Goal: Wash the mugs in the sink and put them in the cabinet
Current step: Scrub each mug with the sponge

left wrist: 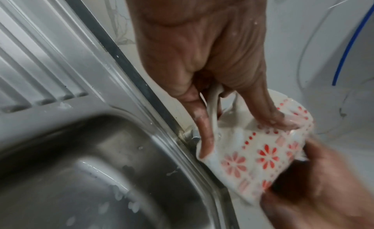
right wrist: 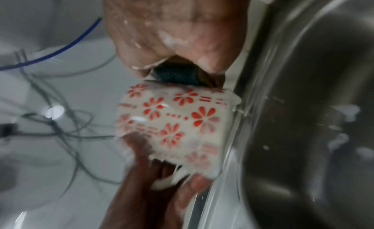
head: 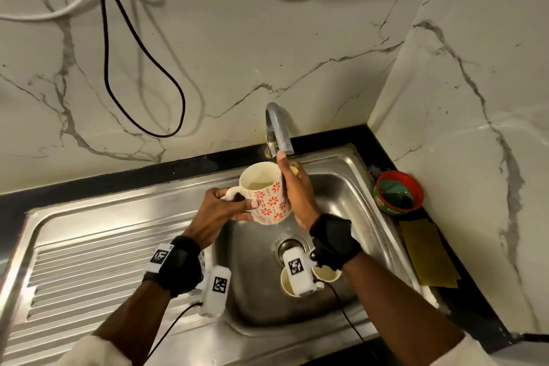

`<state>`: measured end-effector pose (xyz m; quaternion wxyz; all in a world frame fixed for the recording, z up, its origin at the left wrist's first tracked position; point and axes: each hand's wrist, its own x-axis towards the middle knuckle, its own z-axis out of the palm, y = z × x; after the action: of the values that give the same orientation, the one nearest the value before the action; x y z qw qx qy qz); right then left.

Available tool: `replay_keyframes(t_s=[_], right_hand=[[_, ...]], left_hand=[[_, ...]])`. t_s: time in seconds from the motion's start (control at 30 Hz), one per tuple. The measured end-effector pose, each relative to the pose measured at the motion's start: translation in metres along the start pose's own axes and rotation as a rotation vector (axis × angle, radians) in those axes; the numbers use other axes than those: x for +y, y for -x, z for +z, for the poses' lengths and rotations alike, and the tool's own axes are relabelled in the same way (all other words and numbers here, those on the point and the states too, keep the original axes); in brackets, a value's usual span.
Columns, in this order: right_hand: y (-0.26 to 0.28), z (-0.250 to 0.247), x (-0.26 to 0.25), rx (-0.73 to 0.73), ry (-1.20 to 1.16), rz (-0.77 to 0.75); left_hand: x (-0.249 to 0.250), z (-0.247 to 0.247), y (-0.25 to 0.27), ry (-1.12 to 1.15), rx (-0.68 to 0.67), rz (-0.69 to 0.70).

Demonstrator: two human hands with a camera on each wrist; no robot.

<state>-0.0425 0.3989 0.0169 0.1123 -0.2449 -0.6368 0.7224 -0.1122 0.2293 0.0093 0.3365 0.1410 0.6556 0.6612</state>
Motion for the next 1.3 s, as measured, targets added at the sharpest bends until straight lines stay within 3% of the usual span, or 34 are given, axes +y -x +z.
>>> replay_keyframes(t_s=[0.07,0.1,0.2,0.27,0.3,0.4,0.47,0.57,0.63,0.73,0.83,0.9,1.0,1.07,1.2,1.3], right_hand=[[-0.001,-0.003,0.001,-0.065,-0.133,0.036],[0.003,-0.001,0.002,-0.015,-0.116,0.02],[0.015,0.011,0.013,0.154,0.178,-0.216],[0.022,0.02,0.018,0.125,0.355,-0.378],[0.022,0.022,0.02,0.117,0.427,-0.389],[0.01,0.009,0.008,0.03,0.328,-0.143],[0.005,-0.006,0.0,-0.203,0.041,0.074],[0.005,-0.02,-0.004,-0.432,-0.076,0.177],[0.004,-0.019,0.0,-0.408,-0.088,0.195],[0.001,-0.014,0.004,-0.291,-0.15,0.203],[-0.001,-0.001,0.003,-0.185,-0.009,0.068],[-0.001,0.008,0.005,-0.115,0.234,-0.126],[-0.003,0.013,0.013,-0.028,0.681,-0.397],[-0.005,0.012,0.021,-0.017,0.897,-0.55],[0.005,0.012,0.018,-0.108,0.92,-0.812],[0.001,0.004,0.003,-0.159,0.845,-0.792]], left_hand=[[0.001,0.001,0.001,0.003,-0.026,-0.027],[0.001,0.002,0.002,0.022,-0.009,-0.035],[0.0,0.008,0.002,0.089,0.105,-0.032],[-0.002,0.01,0.002,0.131,0.175,-0.034],[-0.001,0.01,0.002,0.152,0.185,-0.045],[0.0,0.008,0.003,0.117,0.12,-0.063],[0.002,0.002,0.005,0.103,0.074,-0.08],[0.004,-0.005,0.006,0.153,-0.011,-0.11],[0.008,-0.002,0.004,0.117,-0.069,-0.112],[0.011,0.011,-0.002,-0.032,-0.011,-0.079],[0.017,0.025,-0.009,0.008,0.124,-0.07],[0.023,0.027,-0.014,0.155,0.18,-0.184],[0.034,0.026,-0.018,0.398,0.011,-0.354],[0.035,0.023,-0.016,0.458,-0.029,-0.377],[0.016,0.015,-0.013,0.293,0.119,-0.358],[0.011,0.014,-0.004,0.235,0.086,-0.311]])
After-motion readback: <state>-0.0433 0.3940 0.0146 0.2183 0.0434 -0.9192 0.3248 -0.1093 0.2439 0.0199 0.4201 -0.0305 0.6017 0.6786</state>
